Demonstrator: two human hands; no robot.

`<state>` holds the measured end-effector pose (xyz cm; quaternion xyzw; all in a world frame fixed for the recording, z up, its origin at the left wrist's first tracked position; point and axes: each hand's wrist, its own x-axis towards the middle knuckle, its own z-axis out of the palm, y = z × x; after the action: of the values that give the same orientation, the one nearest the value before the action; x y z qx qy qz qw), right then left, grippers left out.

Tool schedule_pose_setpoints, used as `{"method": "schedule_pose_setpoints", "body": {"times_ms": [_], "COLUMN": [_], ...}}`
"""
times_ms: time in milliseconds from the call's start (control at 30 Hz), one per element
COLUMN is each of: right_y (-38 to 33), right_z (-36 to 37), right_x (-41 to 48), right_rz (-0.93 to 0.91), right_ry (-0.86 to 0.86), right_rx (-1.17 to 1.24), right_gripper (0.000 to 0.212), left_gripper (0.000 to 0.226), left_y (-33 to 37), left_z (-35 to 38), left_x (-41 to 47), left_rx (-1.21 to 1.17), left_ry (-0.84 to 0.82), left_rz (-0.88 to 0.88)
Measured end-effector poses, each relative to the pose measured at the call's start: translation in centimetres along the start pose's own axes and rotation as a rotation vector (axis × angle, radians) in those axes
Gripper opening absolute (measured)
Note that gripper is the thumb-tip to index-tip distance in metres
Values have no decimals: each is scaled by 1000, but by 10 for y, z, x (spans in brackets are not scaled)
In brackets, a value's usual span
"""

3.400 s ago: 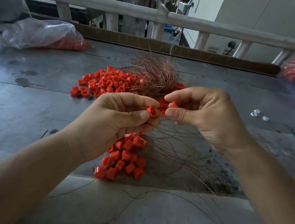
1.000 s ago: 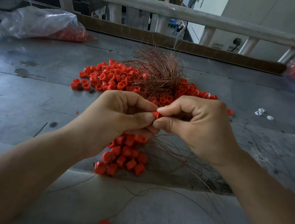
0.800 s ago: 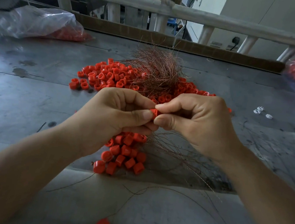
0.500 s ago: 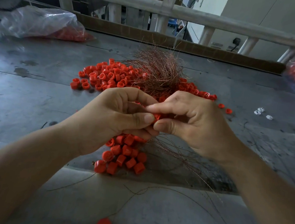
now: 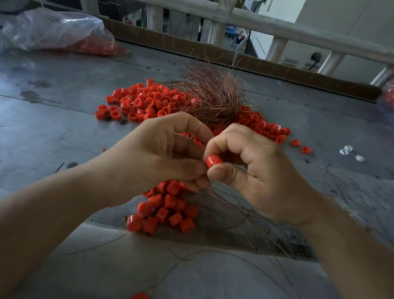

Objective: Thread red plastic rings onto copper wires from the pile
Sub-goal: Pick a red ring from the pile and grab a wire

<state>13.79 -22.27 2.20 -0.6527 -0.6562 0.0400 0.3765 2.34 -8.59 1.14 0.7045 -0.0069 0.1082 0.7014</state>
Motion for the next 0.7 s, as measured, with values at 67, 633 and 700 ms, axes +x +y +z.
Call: {"method": "schedule_pose_setpoints", "body": {"times_ms": [67,633,700], "right_y": [-1,-5,-7], "right_z": [1,5,0], "right_x": [0,-3,-2], "right_rz": [8,26,116], "right_ry": [-15,12,-50], "right_rx": [10,153,428], "right_gripper": [22,7,7], "left_gripper": [32,55,51], "left_y": [-1,1,4], "left_z": [2,7,5], "left_x": [-1,-8,-7], "left_rx": [59,235,82], "left_ry": [25,57,-14], "left_rz": [24,250,218]}}
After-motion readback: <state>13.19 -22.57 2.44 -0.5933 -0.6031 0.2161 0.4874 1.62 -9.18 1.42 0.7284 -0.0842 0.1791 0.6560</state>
